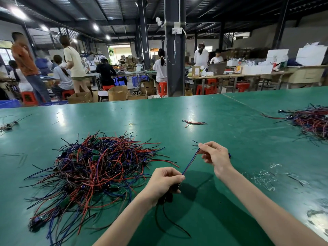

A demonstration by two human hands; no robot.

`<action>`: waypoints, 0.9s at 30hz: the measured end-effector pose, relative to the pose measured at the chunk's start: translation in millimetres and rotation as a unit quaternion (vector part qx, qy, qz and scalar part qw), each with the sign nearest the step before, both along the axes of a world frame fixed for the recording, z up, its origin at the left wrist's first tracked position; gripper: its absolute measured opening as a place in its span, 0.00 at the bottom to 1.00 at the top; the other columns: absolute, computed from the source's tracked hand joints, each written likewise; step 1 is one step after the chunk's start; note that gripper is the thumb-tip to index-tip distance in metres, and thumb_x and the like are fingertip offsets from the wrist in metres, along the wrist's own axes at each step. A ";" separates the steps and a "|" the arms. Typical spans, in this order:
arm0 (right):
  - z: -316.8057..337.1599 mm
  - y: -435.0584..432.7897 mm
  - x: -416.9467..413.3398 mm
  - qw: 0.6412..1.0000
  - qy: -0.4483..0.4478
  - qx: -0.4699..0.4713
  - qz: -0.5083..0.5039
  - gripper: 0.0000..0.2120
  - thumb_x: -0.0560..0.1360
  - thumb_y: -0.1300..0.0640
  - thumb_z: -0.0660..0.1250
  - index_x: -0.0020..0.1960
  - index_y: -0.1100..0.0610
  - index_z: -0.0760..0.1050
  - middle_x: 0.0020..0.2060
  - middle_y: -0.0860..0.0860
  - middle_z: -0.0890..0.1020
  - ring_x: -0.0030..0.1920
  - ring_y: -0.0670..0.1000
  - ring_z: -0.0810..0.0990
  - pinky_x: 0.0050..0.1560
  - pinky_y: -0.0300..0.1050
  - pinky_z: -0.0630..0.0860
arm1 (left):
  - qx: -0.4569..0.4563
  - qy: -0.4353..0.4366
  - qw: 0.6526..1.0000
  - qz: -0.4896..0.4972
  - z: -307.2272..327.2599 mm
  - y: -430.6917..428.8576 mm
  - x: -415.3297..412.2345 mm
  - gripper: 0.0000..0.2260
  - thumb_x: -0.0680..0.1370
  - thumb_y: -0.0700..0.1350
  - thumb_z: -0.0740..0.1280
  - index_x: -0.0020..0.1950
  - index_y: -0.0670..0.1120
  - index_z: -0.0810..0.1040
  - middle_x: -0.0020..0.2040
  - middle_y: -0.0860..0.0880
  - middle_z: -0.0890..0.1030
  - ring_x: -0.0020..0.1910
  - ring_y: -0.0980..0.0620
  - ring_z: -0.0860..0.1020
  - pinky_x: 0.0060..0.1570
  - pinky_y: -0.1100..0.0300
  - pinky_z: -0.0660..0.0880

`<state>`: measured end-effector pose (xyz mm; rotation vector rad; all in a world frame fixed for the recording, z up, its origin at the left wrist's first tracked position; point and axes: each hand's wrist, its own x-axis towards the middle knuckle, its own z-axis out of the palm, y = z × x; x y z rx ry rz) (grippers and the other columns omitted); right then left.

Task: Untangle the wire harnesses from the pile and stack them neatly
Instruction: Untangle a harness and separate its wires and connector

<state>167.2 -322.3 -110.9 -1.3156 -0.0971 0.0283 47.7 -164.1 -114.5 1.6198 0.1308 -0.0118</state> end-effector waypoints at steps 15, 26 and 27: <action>-4.4 -32.3 21.9 0.988 0.084 0.107 -0.068 0.07 0.76 0.62 0.67 0.40 0.59 0.73 0.23 0.49 0.79 0.20 0.41 0.71 0.20 0.32 0.67 | 0.052 0.014 0.992 -0.116 -6.1 -14.5 -9.5 0.06 0.73 0.38 0.72 0.36 0.44 0.79 0.26 0.51 0.76 0.24 0.54 0.75 0.25 0.63 0.74; 9.6 13.5 -28.9 0.966 0.032 -0.077 0.246 0.06 0.72 0.58 0.70 0.45 0.61 0.78 0.38 0.55 0.83 0.28 0.47 0.76 0.26 0.36 0.71 | -0.085 -0.077 0.982 0.149 6.8 9.0 5.6 0.02 0.74 0.38 0.71 0.41 0.40 0.82 0.33 0.48 0.81 0.31 0.54 0.78 0.38 0.59 0.78; 9.0 20.5 -38.4 0.951 0.033 -0.092 0.294 0.09 0.70 0.55 0.71 0.46 0.60 0.79 0.39 0.55 0.83 0.29 0.47 0.77 0.27 0.36 0.72 | -0.088 -0.085 0.980 0.160 7.1 9.9 5.7 0.02 0.73 0.38 0.71 0.41 0.40 0.82 0.34 0.48 0.82 0.32 0.55 0.78 0.38 0.61 0.78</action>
